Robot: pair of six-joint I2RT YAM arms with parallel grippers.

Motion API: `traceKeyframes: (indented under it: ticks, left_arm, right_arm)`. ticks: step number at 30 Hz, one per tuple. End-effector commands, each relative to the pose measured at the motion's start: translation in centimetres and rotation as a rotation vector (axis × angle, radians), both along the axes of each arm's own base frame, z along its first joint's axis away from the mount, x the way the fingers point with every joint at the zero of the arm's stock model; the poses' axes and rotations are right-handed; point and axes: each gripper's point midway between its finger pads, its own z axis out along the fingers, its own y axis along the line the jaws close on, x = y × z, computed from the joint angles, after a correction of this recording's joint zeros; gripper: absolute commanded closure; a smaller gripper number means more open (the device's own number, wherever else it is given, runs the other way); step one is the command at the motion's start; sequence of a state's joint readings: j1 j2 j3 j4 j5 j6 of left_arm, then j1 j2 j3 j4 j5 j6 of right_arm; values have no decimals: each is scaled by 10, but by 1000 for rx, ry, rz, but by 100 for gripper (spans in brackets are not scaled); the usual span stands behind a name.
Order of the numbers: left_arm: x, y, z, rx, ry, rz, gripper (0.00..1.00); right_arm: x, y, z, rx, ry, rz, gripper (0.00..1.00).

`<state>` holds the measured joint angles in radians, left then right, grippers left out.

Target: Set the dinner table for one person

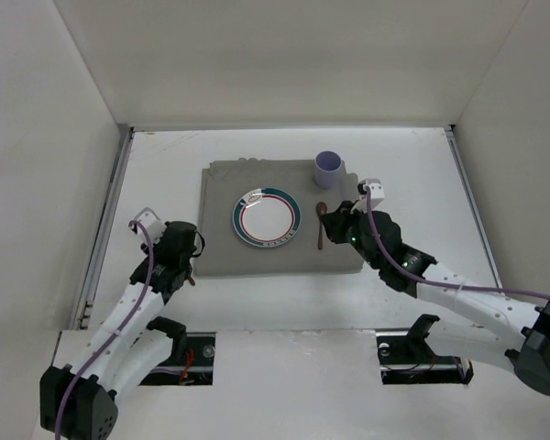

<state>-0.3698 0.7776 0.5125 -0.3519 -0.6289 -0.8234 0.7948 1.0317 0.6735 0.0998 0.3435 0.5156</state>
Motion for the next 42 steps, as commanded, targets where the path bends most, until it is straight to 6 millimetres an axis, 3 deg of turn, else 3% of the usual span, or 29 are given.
traceKeyframes:
  ticks: [1,9,15,20,22,26,30,36,39,42]
  left_arm:
    - [-36,22,-35,14,197,84,63]
    - [-19,26,-60,42,269,72,63]
    - [-20,10,-93,-27,361,25,66]
    - [-23,9,-106,-57,396,31,69]
    - [-25,10,-108,-57,400,40,72]
    - [-30,14,-108,-63,405,55,91]
    - [-29,19,-82,-59,337,53,96]
    - [-6,21,6,45,126,-42,97]
    - [19,-11,32,83,93,-198,95]
    - [46,-57,36,165,122,-398,95]
  right_arm:
    - [-1,0,9,59,-56,0,79]
    - [3,0,-6,74,-17,14,72]
    - [5,4,-12,59,-3,17,70]
    - [7,0,-12,63,-6,4,69]
    - [7,1,-13,64,-2,5,69]
    - [9,0,-14,60,-2,-2,67]
    - [13,-7,-17,60,5,-22,66]
    - [14,-10,-18,65,8,-34,66]
    - [14,-12,-16,68,3,-40,66]
    - [15,-17,-15,71,-4,-55,66]
